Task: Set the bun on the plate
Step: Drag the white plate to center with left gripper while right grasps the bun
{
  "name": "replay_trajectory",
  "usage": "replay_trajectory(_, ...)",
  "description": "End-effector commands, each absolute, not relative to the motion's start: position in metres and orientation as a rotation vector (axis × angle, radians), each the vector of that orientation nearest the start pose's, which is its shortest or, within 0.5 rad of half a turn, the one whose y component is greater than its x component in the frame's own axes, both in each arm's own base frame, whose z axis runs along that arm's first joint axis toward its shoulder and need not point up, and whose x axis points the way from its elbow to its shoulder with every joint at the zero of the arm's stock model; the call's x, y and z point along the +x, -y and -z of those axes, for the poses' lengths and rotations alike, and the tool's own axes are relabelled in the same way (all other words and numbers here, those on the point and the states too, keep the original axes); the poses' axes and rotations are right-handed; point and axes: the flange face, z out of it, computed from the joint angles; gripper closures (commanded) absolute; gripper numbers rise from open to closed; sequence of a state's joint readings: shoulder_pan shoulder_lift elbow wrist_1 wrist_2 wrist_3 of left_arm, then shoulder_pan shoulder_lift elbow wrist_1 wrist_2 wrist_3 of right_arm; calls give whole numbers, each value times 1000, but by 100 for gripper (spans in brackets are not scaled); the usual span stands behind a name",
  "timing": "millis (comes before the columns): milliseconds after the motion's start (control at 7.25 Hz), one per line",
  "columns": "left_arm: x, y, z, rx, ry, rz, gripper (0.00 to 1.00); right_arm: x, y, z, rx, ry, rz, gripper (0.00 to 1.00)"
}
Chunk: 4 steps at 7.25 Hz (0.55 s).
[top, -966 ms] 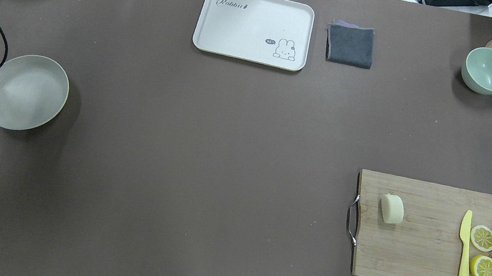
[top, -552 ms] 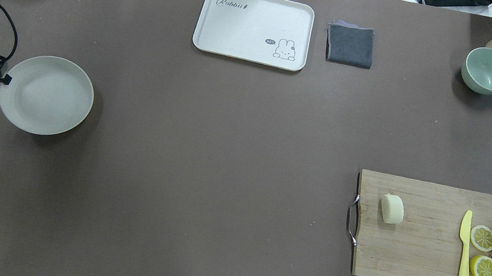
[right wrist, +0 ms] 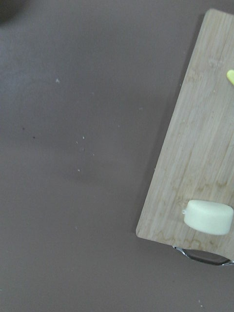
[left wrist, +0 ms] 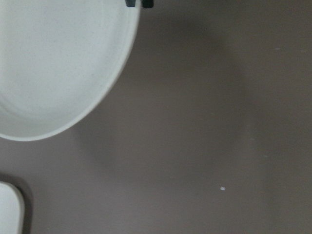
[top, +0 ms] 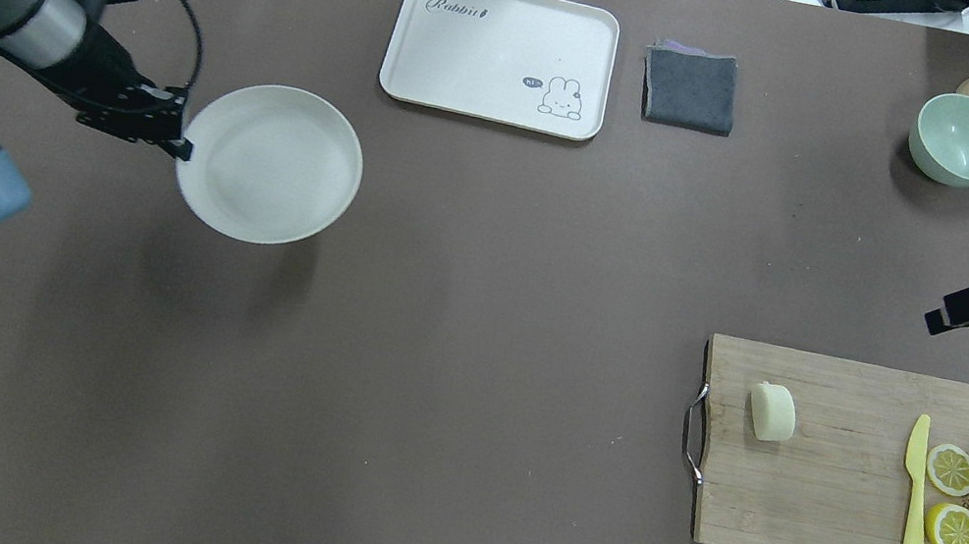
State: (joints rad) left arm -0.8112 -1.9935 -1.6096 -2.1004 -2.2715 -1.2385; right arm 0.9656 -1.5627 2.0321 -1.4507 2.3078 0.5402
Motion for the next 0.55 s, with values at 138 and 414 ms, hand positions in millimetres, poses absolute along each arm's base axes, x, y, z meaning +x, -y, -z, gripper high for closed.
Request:
replay_trajectory(138, 501, 467, -279, 21, -1134, 91, 100, -332, 373, -403, 63, 837, 270, 1)
replay_trajectory(414, 520, 469, -270, 19, -1131, 84, 100, -357, 368, -420, 61, 781, 236, 1)
